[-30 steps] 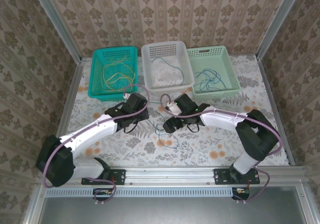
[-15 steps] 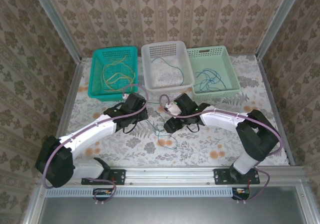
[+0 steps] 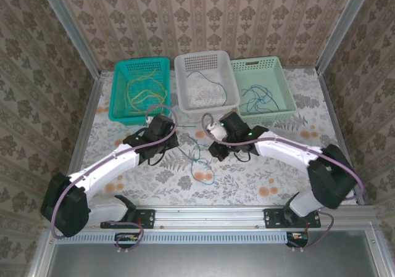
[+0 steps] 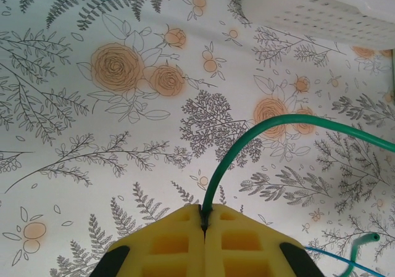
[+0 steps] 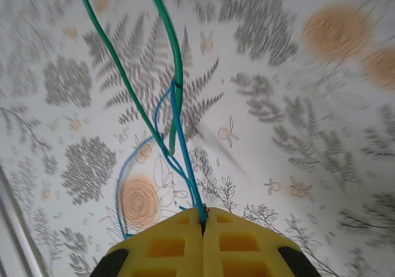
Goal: Untangle the cables
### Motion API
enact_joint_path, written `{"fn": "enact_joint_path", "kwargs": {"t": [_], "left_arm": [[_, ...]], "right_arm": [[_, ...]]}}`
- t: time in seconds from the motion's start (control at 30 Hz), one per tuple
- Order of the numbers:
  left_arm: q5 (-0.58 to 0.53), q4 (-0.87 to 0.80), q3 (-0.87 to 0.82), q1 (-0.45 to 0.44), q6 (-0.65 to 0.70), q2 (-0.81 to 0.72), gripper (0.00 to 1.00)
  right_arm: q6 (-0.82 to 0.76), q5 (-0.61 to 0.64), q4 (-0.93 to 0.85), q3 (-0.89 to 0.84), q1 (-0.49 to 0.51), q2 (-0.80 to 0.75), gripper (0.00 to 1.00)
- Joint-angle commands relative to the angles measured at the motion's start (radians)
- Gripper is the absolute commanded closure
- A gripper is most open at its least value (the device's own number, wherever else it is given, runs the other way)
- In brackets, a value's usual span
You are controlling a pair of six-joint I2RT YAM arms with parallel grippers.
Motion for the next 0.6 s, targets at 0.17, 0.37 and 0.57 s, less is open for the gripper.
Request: {"fn": "enact_joint_path", "kwargs": {"t": [0.17,0.37,0.57], "left_arm": [[0.014,-0.064,-0.030,0.050,0.031,-0.065,1.00],[0.017,-0.100,-0.055,0.101,0.046,-0.123,1.00],[0.021,-0.141,-0.085,0.161,0.056,-0.187,1.00]], "right_arm": [[0.083,0.035,-0.125,0.011,-0.240,-0.339,1.00],[0.111,0.036,-0.221,0.089,-0.422,-0.505,1.00],[0.081,0.074,-0.376,0.154,-0.504,-0.528,1.00]]}}
